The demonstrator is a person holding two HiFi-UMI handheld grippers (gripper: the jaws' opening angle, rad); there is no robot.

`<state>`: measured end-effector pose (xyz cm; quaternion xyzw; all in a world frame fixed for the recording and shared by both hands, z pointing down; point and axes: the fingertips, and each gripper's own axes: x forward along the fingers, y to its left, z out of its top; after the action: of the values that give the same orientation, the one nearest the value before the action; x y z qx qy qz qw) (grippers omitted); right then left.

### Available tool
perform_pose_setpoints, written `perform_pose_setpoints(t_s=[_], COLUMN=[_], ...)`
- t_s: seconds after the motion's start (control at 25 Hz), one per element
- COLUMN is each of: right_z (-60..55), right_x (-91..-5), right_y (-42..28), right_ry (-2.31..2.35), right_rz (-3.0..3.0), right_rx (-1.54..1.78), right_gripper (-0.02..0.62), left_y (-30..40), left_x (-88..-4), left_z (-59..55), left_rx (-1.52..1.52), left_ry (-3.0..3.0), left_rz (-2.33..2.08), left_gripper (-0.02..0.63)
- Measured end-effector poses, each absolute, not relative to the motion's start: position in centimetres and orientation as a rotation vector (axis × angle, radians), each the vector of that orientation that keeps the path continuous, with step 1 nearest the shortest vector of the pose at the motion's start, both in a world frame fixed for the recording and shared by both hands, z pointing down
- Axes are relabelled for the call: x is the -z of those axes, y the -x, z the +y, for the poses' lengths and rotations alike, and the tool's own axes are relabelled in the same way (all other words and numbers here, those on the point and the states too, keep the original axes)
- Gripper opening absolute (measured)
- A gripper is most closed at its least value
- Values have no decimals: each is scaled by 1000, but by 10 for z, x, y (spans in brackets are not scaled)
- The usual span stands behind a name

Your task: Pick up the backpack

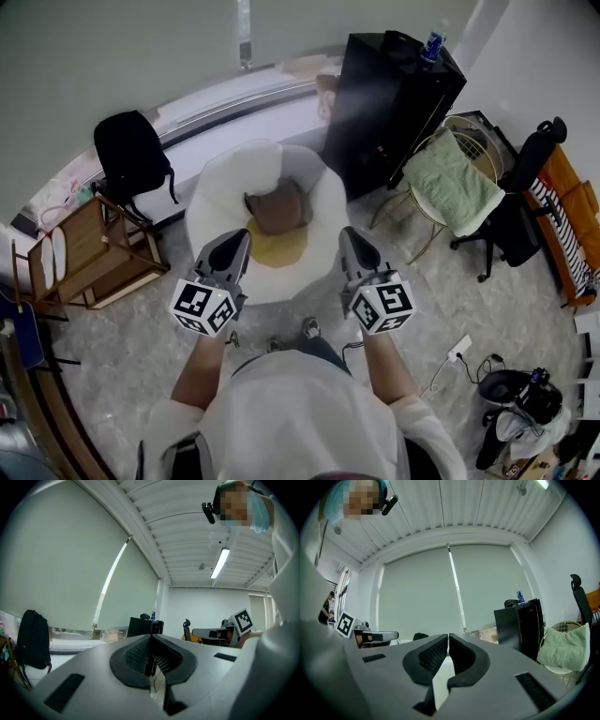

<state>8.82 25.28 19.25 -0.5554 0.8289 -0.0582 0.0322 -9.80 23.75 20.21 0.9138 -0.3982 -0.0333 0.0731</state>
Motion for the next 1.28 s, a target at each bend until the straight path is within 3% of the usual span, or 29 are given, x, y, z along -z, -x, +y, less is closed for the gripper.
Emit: perform_pose_setpoints(t_s=[0.72, 1.28], right_z=[175, 114], right_x=[-209, -225], right_y=[-142, -107], right_ry=[1473, 1442], right_rz=[2733, 2779], right_rx=[223, 277], right_gripper=[31, 31], left_y=[43, 66], left_x=[-209, -228], left_z=[181, 124], left_rx=[114, 78], left_ry=[-2629, -2582], left_rz=[-1437, -1433], left_gripper=[32, 32])
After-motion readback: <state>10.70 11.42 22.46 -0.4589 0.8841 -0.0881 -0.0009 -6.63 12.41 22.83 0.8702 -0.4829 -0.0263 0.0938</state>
